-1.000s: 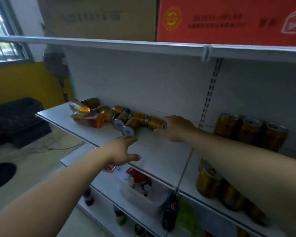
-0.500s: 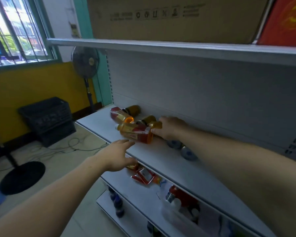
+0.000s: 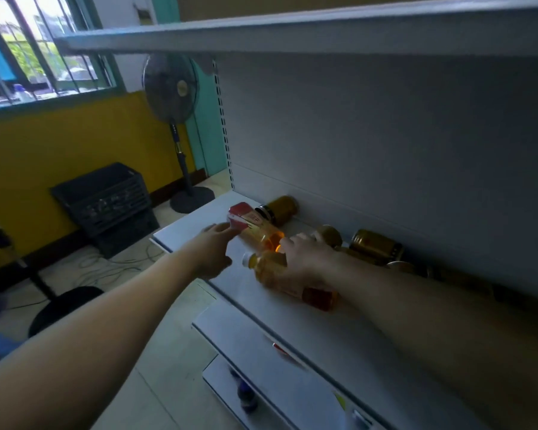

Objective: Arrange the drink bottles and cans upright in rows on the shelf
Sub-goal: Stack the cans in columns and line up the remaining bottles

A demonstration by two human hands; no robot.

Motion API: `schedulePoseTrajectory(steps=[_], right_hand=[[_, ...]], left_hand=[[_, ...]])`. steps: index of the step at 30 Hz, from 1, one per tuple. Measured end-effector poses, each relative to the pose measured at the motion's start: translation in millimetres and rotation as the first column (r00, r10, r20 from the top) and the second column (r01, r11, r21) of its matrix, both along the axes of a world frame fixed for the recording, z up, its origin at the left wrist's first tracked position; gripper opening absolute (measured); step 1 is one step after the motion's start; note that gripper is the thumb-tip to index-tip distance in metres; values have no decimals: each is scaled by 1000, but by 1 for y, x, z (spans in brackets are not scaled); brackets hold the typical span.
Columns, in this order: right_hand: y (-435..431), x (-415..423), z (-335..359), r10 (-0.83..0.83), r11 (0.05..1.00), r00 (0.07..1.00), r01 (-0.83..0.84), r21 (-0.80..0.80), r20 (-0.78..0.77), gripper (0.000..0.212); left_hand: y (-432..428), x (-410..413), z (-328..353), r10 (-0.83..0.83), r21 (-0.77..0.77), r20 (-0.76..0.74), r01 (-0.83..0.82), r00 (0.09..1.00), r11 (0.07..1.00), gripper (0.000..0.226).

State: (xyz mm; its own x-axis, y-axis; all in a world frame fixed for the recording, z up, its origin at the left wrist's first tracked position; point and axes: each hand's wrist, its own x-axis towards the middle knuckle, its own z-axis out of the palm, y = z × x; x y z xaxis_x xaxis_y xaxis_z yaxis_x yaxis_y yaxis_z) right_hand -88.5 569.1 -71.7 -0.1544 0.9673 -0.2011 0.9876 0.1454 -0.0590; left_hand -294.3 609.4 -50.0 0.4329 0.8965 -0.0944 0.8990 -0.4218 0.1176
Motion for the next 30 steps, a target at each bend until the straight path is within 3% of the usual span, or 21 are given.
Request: schedulePoseTrajectory(steps=[3, 8, 13, 17, 21, 23, 26, 30], right_hand=[[-1, -2, -8, -29, 1000, 1000, 29, 0, -5, 107], [-15, -9, -8, -4, 985, 1000, 1, 174, 19, 89], [-48, -36, -18, -75, 954, 991, 38, 298, 114, 82], [-71, -45, -26, -235, 927, 969, 201, 317, 73, 82], [-100, -35, -18, -405, 829, 911, 402, 389, -78, 94], [-117, -29, -12, -481, 682, 809, 587, 436, -338, 87], [-144, -23, -1, -466, 434, 523, 838, 331, -714, 61], [-192, -5, 7, -369, 181, 233, 968, 176, -900, 54]], left_hand=[[38, 4, -4, -81, 39, -19, 82, 997, 996, 77], [82, 22, -21, -324, 39, -151, 333, 934, 942, 89], [97, 20, -40, -419, 312, -206, 465, 884, 828, 94], [104, 14, -50, -546, 325, -123, 553, 829, 767, 85], [100, 6, -51, -542, 302, 54, 504, 838, 809, 82], [91, 7, -47, -506, 242, 219, 456, 834, 857, 85], [65, 23, -35, -345, 20, 555, 403, 757, 915, 85], [4, 55, -17, -195, -160, 780, 490, 595, 857, 70]])
